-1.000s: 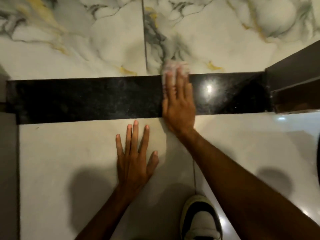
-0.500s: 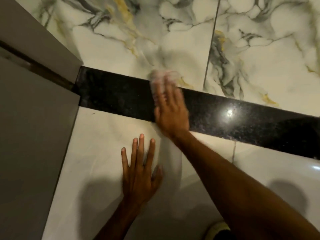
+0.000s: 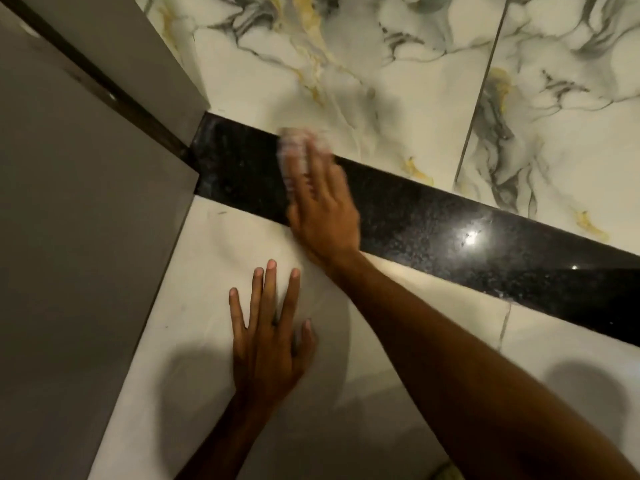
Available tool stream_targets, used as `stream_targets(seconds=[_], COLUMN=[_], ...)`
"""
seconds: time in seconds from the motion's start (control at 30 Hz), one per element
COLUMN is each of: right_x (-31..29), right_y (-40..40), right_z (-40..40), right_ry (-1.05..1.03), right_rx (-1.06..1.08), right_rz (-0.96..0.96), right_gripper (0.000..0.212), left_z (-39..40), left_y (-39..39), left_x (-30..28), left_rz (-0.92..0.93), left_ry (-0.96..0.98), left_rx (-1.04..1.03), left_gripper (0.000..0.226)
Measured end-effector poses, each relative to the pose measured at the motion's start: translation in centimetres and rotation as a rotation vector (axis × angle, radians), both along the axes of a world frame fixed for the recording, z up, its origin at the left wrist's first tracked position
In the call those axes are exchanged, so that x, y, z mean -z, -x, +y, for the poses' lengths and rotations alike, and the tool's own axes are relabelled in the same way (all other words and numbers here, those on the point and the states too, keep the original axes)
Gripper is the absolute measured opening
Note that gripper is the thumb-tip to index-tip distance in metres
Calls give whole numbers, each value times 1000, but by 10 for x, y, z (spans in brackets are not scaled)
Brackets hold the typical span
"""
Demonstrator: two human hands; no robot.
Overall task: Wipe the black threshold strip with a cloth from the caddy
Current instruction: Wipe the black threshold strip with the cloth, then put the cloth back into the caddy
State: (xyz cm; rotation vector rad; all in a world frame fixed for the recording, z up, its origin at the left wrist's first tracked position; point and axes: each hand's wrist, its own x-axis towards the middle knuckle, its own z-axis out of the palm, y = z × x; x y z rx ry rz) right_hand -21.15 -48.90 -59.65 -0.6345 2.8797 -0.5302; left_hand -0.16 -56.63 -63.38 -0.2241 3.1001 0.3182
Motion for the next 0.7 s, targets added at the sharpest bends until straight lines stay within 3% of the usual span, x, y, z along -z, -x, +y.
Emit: stream_targets(seconds=[0.1, 0.17, 0.27, 0.33, 0.4, 0.6, 0.7], right_x=[3, -3, -32, -72, -125, -328, -446], right_y=[-26, -50, -85, -104, -123, -194, -238], right_z=[-15, 11, 75, 114, 150, 225, 259], right_ry=[6, 41, 119, 227, 346, 443, 536], right_rx=[-204, -181, 65, 318, 540, 1040, 1173], right_rz=[-25, -77, -251, -444, -513, -411, -343], right_gripper=[70, 77, 85, 70, 55, 51, 52], left_z=[-1, 0, 2, 2, 11, 88, 130], left_y=[0, 4, 14, 22, 28, 31, 24], left_x=[-1, -12, -45, -80, -133, -365, -485], left_rz=[-20, -99, -290, -412, -433, -352, -304], left_ry=[19, 64, 73, 96, 84, -33, -32], left_rx=[17, 27, 76, 129, 182, 417, 627], left_gripper=[69, 70, 79, 86, 89, 81, 79])
